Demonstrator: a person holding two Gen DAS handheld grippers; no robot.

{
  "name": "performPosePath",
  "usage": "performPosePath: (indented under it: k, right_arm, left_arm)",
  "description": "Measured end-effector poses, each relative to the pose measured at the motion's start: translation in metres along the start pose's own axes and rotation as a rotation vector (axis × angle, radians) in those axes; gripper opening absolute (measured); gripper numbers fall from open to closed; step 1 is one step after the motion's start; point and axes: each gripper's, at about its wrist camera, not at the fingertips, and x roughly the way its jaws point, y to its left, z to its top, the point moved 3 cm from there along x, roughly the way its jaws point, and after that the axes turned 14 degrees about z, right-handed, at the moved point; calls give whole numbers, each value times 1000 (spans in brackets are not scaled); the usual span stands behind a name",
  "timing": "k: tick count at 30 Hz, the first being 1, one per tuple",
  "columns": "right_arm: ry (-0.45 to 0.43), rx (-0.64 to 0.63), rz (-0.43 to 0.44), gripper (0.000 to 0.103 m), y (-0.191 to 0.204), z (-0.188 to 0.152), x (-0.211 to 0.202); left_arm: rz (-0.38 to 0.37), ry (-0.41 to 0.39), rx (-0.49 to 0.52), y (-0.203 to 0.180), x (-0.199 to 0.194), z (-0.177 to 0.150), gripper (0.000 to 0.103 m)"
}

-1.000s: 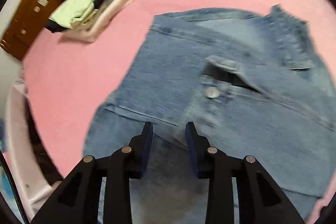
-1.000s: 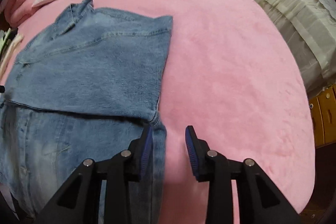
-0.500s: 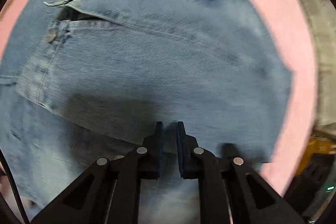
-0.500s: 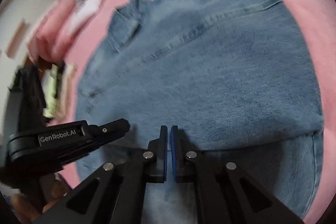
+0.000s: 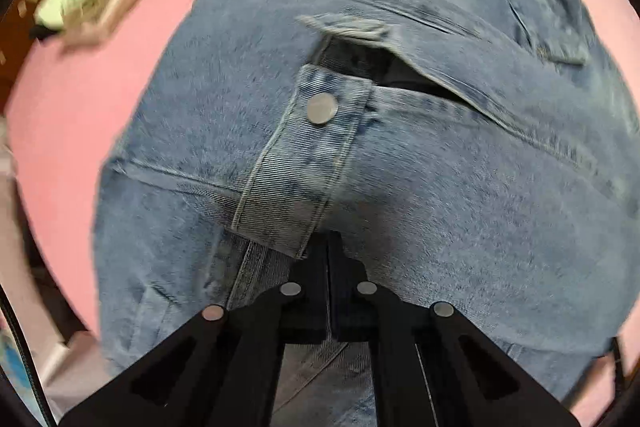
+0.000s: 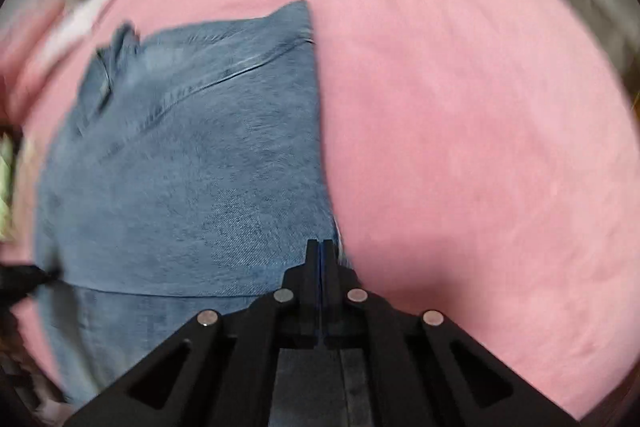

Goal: Fold large clothes
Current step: 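Lay the cuff down on the jacket with the left gripper and release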

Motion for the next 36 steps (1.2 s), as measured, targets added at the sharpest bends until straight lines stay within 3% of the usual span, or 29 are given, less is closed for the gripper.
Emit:
performPosePath:
  k: [2,3,4,8,11,15,19,21,24,26,29,31,34,36]
  right_arm:
    - [-43,-33,104,0,24,3,-1]
    - [-45,-51,169,0,34,3,0]
    - [-31,-89,272,0,52,2,3]
    - [99,-159,550,0,106,-8,29]
    - [139,-142,657,0,131,0,52]
    - [91,-138,629,0,134,25,79]
    - [47,-17,712,0,105,71,101]
    - [18,-47,707,0,98,90,103]
    - [-12,-53,694,0,80,112,98]
    - [-74,-58,559,0,59,122,91]
    - [-141,36,467,0,9,131,82]
    - [-182,120,506,0,-23,131,73]
    - [-267,151,367,0,-49,136,58]
    - [-294,160,284,0,-58,137,51]
  left_arm:
    - [-23,-29,21,-11,-13,-3,2]
    - [-82,-43,33,-18,-22,-6,2]
    - [-143,-49,45,-26,-30,-9,2]
    - [-369,-58,132,-60,-49,-17,2]
    - [-405,-77,161,-79,-50,-11,2]
    - [-429,-103,119,-94,-44,20,2]
    - [-453,-106,59,-91,-31,49,2]
    - [-438,-142,56,-86,-30,61,2]
    - [-353,-214,55,-74,-32,73,2]
    - [-284,-243,39,-61,-27,82,2]
    - [-189,-255,-4,-37,-11,98,3]
    - [-134,-275,-36,-22,-2,110,3]
    - [-195,-269,-64,-1,10,115,1]
    - [-148,-283,-65,2,12,119,1]
